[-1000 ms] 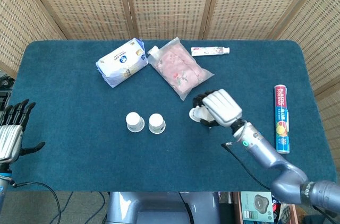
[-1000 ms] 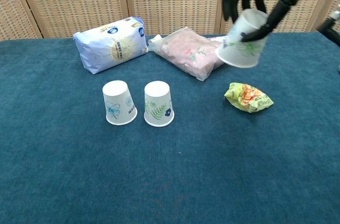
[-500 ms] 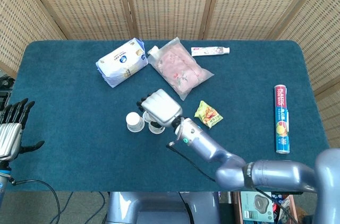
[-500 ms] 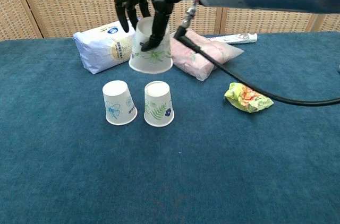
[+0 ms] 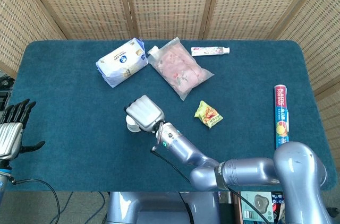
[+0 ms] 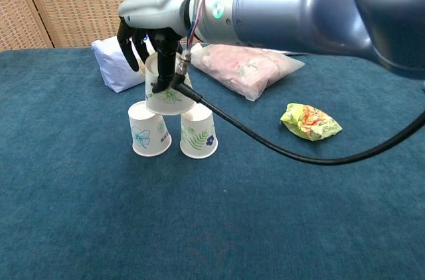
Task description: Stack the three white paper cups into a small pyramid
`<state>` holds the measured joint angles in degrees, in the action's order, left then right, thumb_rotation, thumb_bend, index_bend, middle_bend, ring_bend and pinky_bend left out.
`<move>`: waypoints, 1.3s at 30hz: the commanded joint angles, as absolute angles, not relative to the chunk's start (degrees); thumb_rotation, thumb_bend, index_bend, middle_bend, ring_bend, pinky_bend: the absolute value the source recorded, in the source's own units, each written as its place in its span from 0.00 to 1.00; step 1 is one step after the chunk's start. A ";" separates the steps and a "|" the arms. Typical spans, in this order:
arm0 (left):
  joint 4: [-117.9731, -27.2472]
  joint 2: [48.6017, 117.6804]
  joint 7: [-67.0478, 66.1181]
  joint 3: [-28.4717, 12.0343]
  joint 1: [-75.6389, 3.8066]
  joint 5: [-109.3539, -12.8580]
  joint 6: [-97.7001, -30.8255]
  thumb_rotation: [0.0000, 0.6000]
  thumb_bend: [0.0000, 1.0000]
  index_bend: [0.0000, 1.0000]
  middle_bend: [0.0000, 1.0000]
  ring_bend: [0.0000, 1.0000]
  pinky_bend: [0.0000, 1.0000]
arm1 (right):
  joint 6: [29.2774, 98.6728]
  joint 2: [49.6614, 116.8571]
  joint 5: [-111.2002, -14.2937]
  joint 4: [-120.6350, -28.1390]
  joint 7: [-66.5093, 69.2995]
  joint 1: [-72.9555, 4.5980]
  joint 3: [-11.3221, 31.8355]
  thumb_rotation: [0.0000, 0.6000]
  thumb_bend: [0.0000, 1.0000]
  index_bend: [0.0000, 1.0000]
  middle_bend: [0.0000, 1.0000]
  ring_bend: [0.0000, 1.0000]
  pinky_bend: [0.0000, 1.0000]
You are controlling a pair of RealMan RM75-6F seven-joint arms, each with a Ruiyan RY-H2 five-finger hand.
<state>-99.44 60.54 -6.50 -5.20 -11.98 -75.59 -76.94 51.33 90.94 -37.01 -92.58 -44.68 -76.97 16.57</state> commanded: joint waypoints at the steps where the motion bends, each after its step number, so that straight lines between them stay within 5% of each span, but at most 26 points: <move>1: -99.49 60.46 -6.40 -5.20 -11.96 -75.56 -76.86 1.00 0.12 0.00 0.00 0.00 0.00 | 51.73 91.95 -37.33 -91.58 -44.44 -77.24 15.71 1.00 0.46 0.48 0.59 0.52 0.59; 32: -99.39 59.93 -5.45 -5.48 -12.04 -74.87 -76.00 1.00 0.12 0.00 0.00 0.00 0.00 | 53.12 95.53 -32.76 -87.55 -45.46 -80.48 15.81 1.00 0.46 0.48 0.53 0.52 0.59; 39: -99.38 59.81 -5.05 -5.50 -12.02 -74.89 -75.90 1.00 0.12 0.00 0.00 0.00 0.00 | 53.34 95.26 -31.98 -88.06 -46.08 -80.95 15.51 1.00 0.35 0.37 0.33 0.36 0.27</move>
